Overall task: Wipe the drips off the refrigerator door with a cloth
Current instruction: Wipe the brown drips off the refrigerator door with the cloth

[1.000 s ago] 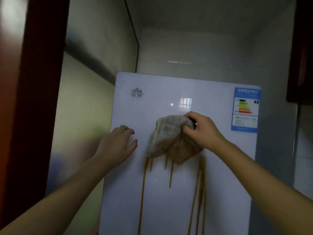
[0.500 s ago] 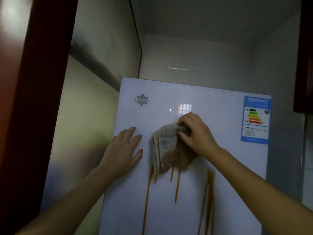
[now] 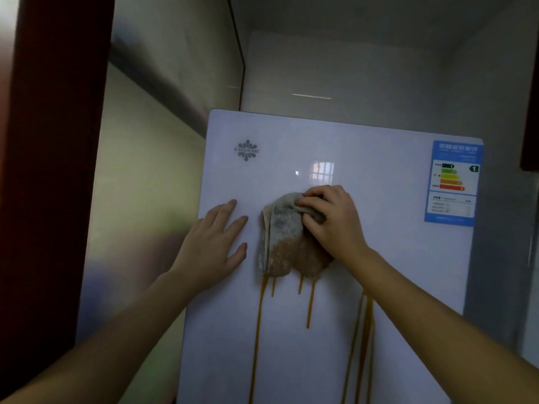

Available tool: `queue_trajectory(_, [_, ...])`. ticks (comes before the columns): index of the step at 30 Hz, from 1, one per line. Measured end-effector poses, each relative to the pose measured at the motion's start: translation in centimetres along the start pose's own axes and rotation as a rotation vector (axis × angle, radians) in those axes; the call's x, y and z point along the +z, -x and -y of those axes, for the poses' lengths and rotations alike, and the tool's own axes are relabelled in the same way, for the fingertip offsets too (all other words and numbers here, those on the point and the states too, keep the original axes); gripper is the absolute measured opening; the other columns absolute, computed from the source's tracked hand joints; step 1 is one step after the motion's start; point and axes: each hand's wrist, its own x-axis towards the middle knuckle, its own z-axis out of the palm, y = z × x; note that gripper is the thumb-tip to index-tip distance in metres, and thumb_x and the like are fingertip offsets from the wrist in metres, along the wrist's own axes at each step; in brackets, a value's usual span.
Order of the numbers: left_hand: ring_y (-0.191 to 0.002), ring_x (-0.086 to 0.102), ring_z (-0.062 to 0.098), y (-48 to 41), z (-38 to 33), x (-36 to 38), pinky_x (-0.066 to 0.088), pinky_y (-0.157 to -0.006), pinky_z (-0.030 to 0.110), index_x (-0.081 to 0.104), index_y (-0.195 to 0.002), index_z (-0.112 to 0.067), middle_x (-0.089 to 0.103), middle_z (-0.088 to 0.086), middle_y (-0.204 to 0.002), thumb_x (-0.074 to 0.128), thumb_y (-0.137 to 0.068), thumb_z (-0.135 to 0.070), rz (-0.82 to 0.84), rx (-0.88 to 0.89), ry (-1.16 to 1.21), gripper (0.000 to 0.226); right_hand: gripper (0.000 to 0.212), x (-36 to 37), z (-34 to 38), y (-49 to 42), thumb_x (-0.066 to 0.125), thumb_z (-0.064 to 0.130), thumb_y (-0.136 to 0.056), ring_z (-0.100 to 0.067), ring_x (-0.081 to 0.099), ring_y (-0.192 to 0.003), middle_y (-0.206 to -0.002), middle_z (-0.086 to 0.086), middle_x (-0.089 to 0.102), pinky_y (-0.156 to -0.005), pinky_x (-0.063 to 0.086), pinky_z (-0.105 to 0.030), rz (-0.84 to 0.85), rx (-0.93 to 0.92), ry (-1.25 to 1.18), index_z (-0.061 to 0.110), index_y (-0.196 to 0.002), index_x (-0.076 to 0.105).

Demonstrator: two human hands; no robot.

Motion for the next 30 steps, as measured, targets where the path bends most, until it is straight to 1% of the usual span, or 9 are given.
queue_trajectory(3, [-0.138,0.042,0.034,0.1,0.1,0.3,0.047,-0.107,0.046,0.053,-0.142,-0.016,0.038,0.015,-0.156,0.041,-0.094,-0.05,-0.009,0.005,0.004,0.06,0.025,0.5,0.2,1.1,0.076,0.03,-0.088,-0.024,0.059,-0.103,-0.111,-0.003,0.067,-0.088,0.048,-0.038,-0.033,-0.025,0.053,0.017,-0.109,0.075])
queue_trajectory(7, [-0.137,0.043,0.034,0.1,0.1,0.5,0.048,-0.105,0.046,0.055,-0.14,-0.015,0.04,0.015,-0.155,0.042,-0.093,-0.049,-0.03,0.006,0.024,0.06,0.059,0.8,0.4,2.2,0.079,0.059,-0.076,-0.025,0.059,-0.107,-0.118,-0.007,0.066,-0.087,0.046,-0.036,0.011,-0.045,0.096,0.015,-0.115,0.073])
queue_trajectory(9, [-0.137,0.043,0.034,0.1,0.0,0.5,0.048,-0.105,0.046,0.055,-0.14,-0.015,0.04,0.015,-0.155,0.042,-0.093,-0.049,-0.038,0.006,0.031,0.059,0.068,1.0,0.5,2.4,0.079,0.065,-0.072,-0.026,0.058,-0.108,-0.119,-0.007,0.065,-0.086,0.046,-0.037,0.028,-0.052,0.128,0.014,-0.117,0.072])
queue_trajectory(13, [-0.137,0.043,0.033,0.2,0.1,0.5,0.048,-0.105,0.046,0.055,-0.14,-0.016,0.04,0.014,-0.156,0.04,-0.095,-0.049,-0.048,0.001,0.039,0.058,0.059,1.0,0.5,1.8,0.076,0.06,-0.075,-0.026,0.057,-0.11,-0.12,-0.006,0.064,-0.086,0.047,-0.04,0.02,-0.051,0.196,0.017,-0.115,0.07])
queue_trajectory(17, [-0.138,0.042,0.032,0.3,0.1,0.8,0.047,-0.106,0.045,0.055,-0.141,-0.016,0.039,0.013,-0.156,0.038,-0.096,-0.05,-0.057,0.004,0.043,0.058,0.051,0.4,0.3,0.9,0.076,0.053,-0.077,-0.025,0.05,-0.115,-0.124,-0.005,0.064,-0.091,0.036,-0.038,-0.08,0.009,0.269,0.017,-0.114,0.071])
queue_trajectory(20, [-0.14,0.04,0.031,0.3,0.1,0.9,0.046,-0.107,0.046,0.054,-0.142,-0.017,0.037,0.012,-0.157,0.037,-0.096,-0.051,-0.058,-0.005,0.049,0.059,0.048,-0.2,0.0,-0.3,0.076,0.046,-0.081,-0.024,0.049,-0.114,-0.123,-0.004,0.065,-0.09,0.035,-0.038,-0.121,0.062,0.293,0.016,-0.118,0.069])
queue_trajectory(24, [-0.14,0.04,0.032,0.3,0.0,1.0,0.045,-0.108,0.046,0.054,-0.141,-0.016,0.037,0.013,-0.157,0.038,-0.095,-0.05,-0.057,-0.01,0.056,0.06,0.047,-0.2,0.0,-0.8,0.075,0.031,-0.085,-0.023,0.052,-0.111,-0.121,-0.003,0.067,-0.09,0.034,-0.035,-0.095,-0.004,0.297,0.016,-0.129,0.062])
queue_trajectory(28, [-0.139,0.042,0.032,0.3,-0.1,0.9,0.045,-0.107,0.046,0.055,-0.14,-0.016,0.038,0.013,-0.157,0.04,-0.094,-0.05,-0.065,-0.012,0.055,0.059,0.028,0.9,-0.3,-0.3,0.072,0.015,-0.088,-0.029,0.054,-0.115,-0.123,-0.006,0.068,-0.091,0.039,-0.04,-0.167,-0.121,0.276,0.015,-0.116,0.071])
queue_trajectory(30, [-0.139,0.042,0.031,0.3,-0.1,0.9,0.045,-0.107,0.045,0.054,-0.14,-0.016,0.038,0.013,-0.157,0.04,-0.094,-0.05,-0.066,-0.012,0.054,0.059,0.028,1.1,-0.3,-0.2,0.071,0.018,-0.088,-0.03,0.055,-0.117,-0.124,-0.007,0.067,-0.092,0.043,-0.043,-0.159,-0.111,0.259,0.016,-0.116,0.072])
